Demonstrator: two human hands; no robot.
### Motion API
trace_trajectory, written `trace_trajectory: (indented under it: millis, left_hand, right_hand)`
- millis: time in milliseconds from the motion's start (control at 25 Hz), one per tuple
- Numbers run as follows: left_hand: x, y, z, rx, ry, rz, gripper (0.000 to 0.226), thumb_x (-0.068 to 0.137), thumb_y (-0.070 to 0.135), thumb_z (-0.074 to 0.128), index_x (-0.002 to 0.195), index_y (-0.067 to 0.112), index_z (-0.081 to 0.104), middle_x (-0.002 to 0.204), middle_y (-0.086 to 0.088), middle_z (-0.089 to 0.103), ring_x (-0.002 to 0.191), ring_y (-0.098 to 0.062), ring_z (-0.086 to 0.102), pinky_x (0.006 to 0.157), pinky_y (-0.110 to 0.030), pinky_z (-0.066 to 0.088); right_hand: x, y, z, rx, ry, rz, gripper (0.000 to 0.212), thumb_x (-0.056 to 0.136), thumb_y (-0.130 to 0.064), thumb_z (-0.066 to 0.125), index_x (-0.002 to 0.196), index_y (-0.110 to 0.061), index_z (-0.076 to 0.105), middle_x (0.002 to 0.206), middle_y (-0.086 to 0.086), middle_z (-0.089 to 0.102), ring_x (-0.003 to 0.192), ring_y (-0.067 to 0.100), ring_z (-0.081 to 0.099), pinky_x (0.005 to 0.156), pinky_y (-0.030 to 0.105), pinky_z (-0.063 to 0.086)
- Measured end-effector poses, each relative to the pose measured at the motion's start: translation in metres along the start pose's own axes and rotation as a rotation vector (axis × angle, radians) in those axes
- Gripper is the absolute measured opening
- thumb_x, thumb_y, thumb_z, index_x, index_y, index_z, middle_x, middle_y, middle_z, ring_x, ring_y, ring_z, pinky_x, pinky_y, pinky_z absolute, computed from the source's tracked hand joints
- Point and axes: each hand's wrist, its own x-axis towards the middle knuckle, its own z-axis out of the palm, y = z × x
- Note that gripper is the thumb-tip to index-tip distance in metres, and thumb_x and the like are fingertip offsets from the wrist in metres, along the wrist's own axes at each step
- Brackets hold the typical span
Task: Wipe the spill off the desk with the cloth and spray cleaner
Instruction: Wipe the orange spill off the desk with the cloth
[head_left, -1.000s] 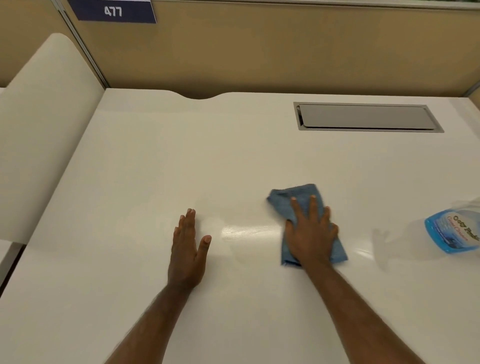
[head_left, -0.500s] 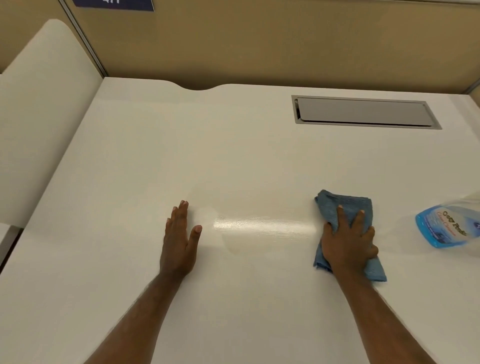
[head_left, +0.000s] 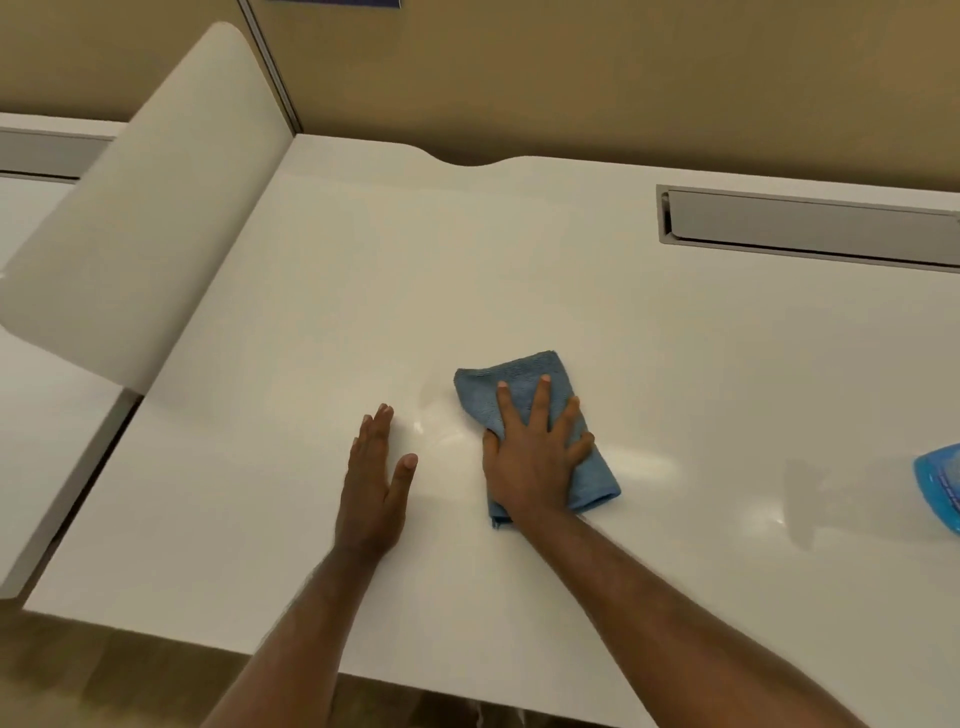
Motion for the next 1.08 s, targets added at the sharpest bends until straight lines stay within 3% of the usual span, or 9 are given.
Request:
trace_trajectory:
  millis: [200, 440, 640, 920, 1080]
  left_hand:
    - [0.001, -0.031, -0.029, 0.292, -0.150, 0.093, 0.078, 0.089, 0.066, 0.018, 0.153, 0.023, 0.011, 0.159, 0.012, 0.006, 0.147, -0.002, -0.006, 0.115, -0.017, -0.010]
    - [0.009, -0.041, -0.038, 0.403, -0.230, 0.198, 0.077, 0.090, 0.067, 0.014, 0.153, 0.023, 0.013, 0.160, 0.010, 0.002, 0.148, -0.008, -0.007, 0.118, -0.026, -0.010]
    - [0.007, -0.046, -0.042, 0.271, -0.202, 0.186, 0.085, 0.087, 0.073, 0.008, 0.153, 0.020, 0.017, 0.159, 0.009, 0.012, 0.147, -0.004, -0.001, 0.115, -0.017, -0.010]
    - [0.008, -0.045, -0.038, 0.428, -0.249, 0.230, 0.077, 0.089, 0.068, 0.008, 0.153, 0.026, 0.018, 0.162, 0.008, 0.006, 0.148, -0.007, -0.008, 0.120, -0.032, -0.006]
    - [0.008, -0.044, -0.038, 0.434, -0.254, 0.220, 0.075, 0.090, 0.066, 0.010, 0.152, 0.026, 0.022, 0.163, 0.007, 0.009, 0.149, -0.009, -0.004, 0.121, -0.034, -0.003]
  right_hand:
    - [0.049, -0.039, -0.001, 0.010, -0.019, 0.078, 0.060, 0.095, -0.049, 0.039, 0.150, -0.043, 0.014, 0.163, 0.010, 0.001, 0.144, 0.048, 0.001, 0.107, 0.071, 0.012]
    - [0.025, -0.048, 0.010, -0.068, -0.061, -0.243, 0.055, 0.094, -0.051, 0.037, 0.147, -0.047, 0.020, 0.163, 0.003, 0.006, 0.146, 0.043, 0.004, 0.107, 0.069, 0.011]
    - [-0.043, -0.008, 0.015, -0.078, -0.070, -0.363, 0.057, 0.091, -0.050, 0.038, 0.145, -0.051, 0.020, 0.163, -0.004, 0.011, 0.148, 0.035, 0.008, 0.112, 0.061, 0.013]
    - [-0.079, 0.093, -0.004, -0.128, 0.107, 0.125, 0.056, 0.092, -0.037, 0.056, 0.144, -0.037, 0.038, 0.160, 0.005, 0.024, 0.141, 0.040, 0.027, 0.100, 0.057, 0.033]
    - [-0.067, 0.165, -0.030, -0.083, 0.184, 0.474, 0.053, 0.097, -0.039, 0.044, 0.148, -0.030, 0.033, 0.160, 0.009, 0.021, 0.141, 0.041, 0.022, 0.101, 0.060, 0.031]
